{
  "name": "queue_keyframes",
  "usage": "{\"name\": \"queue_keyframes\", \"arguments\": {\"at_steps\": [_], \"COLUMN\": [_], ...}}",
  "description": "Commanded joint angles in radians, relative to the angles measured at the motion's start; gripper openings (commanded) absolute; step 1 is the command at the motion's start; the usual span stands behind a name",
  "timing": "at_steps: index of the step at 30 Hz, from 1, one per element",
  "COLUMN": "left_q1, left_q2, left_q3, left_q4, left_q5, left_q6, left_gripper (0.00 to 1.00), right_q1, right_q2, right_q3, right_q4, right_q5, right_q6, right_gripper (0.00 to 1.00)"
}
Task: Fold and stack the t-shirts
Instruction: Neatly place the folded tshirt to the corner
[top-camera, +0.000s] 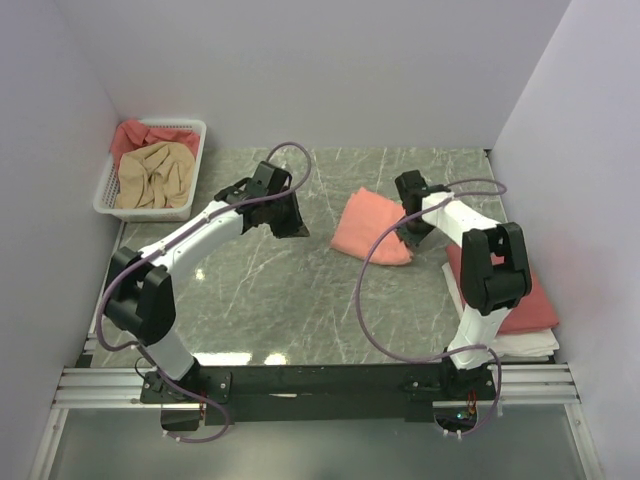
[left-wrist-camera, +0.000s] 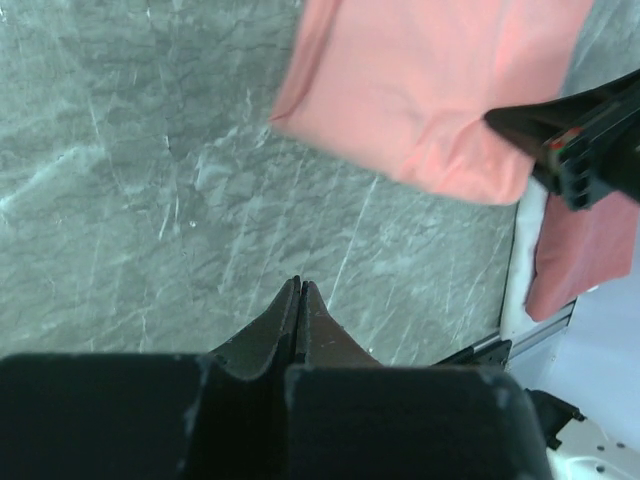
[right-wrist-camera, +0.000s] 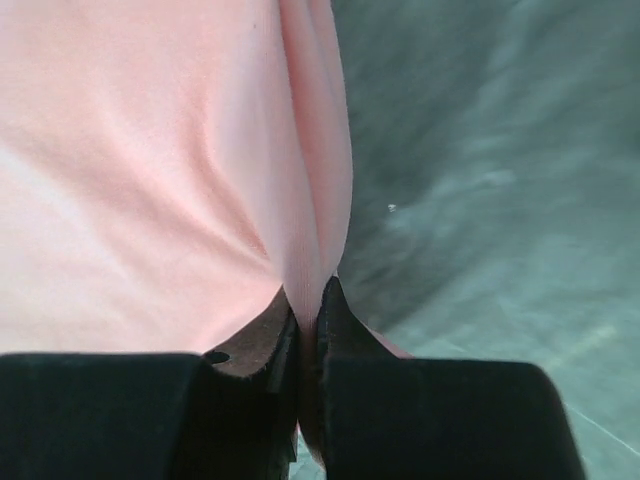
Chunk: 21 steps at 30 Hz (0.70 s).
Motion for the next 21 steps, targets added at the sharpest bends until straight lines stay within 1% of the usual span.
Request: {"name": "queue_keyframes", "arguments": {"at_steps": [1,2,9,16,21], "left_q1": [0.001,0.001,0.001,0.001,0.001], "left_q2": [-0.087,-0.092,-0.137,-0.138,-0.118], "left_q3": [-0.006,-0.006,-0.023,-0.023,-0.005], "left_q4": [-0.01,-0.014,-0.021,-0.02,-0.024], "left_q5": [0.03,0.033,0.072,0.102,0.118], "left_q6": [0.038,0.042,0.055,0.059,0.062], "left_gripper": [0.01,0.01,0.01,0.01,0.01], "right_q1": [-0.042,-0.062,-0.171,-0.298,-0.364], "right_q2": [-0.01,-0.007,-0.001,0.016,0.059], "right_q3": [0.132,0.152,0.309,0.435,0.579], "right_q4": [-0.249,-0.302,-0.502,-0.595,-0.694], "right_q5": [0.189,0.195,0.27,0.281,0.322], "right_q6": [0.076,0.08,0.096,0.033,0.007], "right_gripper": [0.0,0.0,0.0,0.0,0.0]}}
